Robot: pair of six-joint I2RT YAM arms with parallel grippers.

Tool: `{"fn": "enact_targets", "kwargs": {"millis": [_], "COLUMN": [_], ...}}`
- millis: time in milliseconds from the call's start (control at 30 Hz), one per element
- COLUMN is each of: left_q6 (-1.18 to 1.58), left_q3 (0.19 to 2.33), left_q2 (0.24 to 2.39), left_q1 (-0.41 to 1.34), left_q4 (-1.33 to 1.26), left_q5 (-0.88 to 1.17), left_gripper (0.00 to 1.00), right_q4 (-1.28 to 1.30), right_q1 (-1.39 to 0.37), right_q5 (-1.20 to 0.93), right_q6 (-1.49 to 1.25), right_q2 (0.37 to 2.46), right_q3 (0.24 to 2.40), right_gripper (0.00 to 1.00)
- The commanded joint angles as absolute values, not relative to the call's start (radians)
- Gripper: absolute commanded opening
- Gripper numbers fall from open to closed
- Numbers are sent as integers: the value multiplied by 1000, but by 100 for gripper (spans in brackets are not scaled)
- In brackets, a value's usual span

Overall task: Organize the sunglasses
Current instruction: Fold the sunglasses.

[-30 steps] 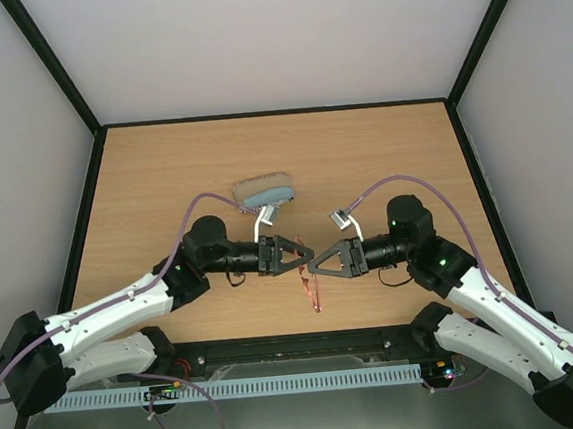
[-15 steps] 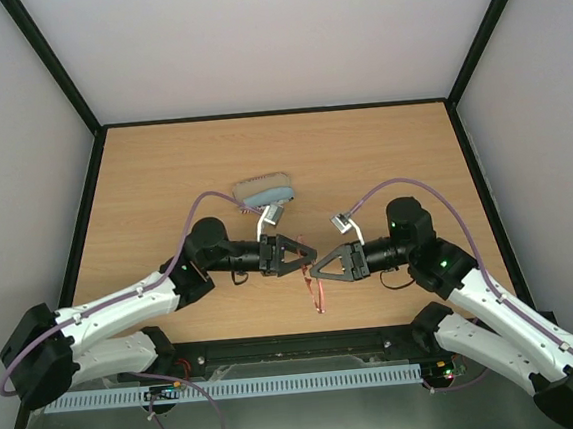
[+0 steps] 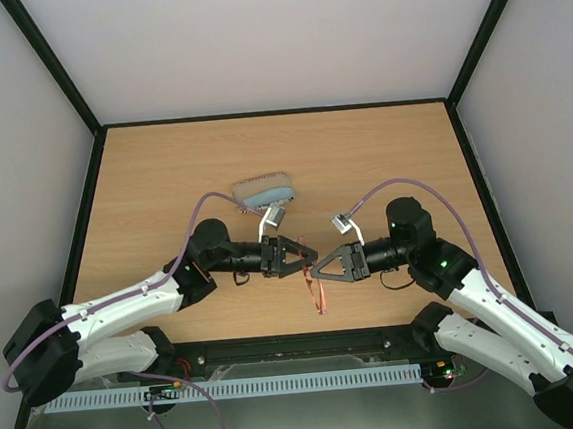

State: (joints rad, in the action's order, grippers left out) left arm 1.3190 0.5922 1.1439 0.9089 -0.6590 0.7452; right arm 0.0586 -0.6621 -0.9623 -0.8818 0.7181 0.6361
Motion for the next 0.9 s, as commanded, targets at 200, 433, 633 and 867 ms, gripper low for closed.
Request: {"fn": "enact_targets", "kwargs": {"millis": [200,433,633,867], "left_q6": [1326,1317,1268,1242], "left_q3": [580,591,625,658], "left_q2": [1149,1145,1117,1045], "left_q1": [905,904,900,860], "left_q4": [-718,-695,-601,-502], "left_q5": [761,746,703,625], "left_gripper": [44,49,80,87], "right_q4": [67,86,90,136], "right_q1": [-661,-661,-661,-661], "right_q5": [-981,-968,-949,-885], "right_q6": [-877,-875,-892,-899], "right_q2": [712,705,684,653], "right_q3": [629,627,616,601], "right_gripper": [13,3,1,1]}}
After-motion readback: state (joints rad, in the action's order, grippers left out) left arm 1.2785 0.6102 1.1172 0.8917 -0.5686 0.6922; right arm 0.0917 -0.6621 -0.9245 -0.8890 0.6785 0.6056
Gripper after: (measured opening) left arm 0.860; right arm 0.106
